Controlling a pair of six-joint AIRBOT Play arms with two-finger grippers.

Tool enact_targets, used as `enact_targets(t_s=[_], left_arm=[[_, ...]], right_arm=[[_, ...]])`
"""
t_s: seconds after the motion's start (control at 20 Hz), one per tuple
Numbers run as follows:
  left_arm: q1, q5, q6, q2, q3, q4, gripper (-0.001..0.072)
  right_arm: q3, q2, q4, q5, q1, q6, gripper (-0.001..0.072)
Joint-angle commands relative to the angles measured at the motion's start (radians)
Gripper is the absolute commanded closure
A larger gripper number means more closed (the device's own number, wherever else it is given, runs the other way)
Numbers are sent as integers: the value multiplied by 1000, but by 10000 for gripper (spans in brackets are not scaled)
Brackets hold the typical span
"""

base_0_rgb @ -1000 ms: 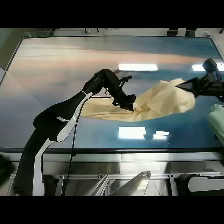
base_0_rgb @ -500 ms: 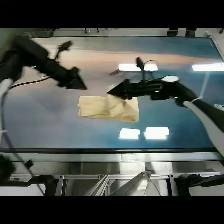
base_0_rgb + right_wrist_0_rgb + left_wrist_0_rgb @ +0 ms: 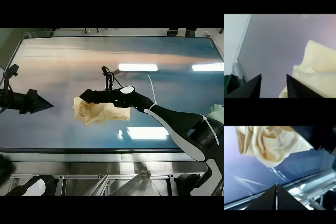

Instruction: Fold the shirts.

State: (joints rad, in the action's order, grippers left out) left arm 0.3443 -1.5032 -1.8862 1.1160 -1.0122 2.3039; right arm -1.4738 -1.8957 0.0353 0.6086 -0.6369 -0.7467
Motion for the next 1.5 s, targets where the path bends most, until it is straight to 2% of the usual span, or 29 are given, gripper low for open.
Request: enact_targets(t_s=[0.0,0.05,0.1,0.2,0.3,0.35,0.45,0.5,0.55,0.7,0.85,1.35,1.4,1.45], left_arm=[[-2,31,-18,-58,104,2,692],[-13,27,-18,-57,114,2,692],[-31,27,-18,-57,126,2,692],[-65,29,-25,-56,133,0,692],[-92,31,-27,-57,133,1,692],[-99,31,-29,-57,133,0,692],[-104,27,-28,-57,133,1,691],[-102,18,-28,-58,133,1,692],[-100,10,-28,-58,133,1,692],[-100,-7,-29,-58,133,0,692],[-97,-12,-36,-57,133,1,691],[-95,-26,-45,-57,133,1,691],[-95,-25,-45,-57,133,1,691],[-95,-24,-45,-57,133,1,691]], right_arm=[[-90,13,-6,85,13,27,320],[-92,40,-52,139,33,-3,326],[-92,78,-160,179,61,-79,335],[-92,159,-467,237,137,-297,345],[-92,224,-729,368,236,-497,341],[-90,240,-816,439,285,-557,318],[-82,241,-940,556,375,-645,88],[-55,241,-983,576,416,-674,58],[-17,241,-996,571,453,-683,58],[133,234,-912,520,539,-687,58],[229,187,-778,507,561,-628,58],[248,-12,-309,506,436,-454,70],[247,-22,-245,507,424,-418,107],[246,-29,-174,507,419,-363,335]])
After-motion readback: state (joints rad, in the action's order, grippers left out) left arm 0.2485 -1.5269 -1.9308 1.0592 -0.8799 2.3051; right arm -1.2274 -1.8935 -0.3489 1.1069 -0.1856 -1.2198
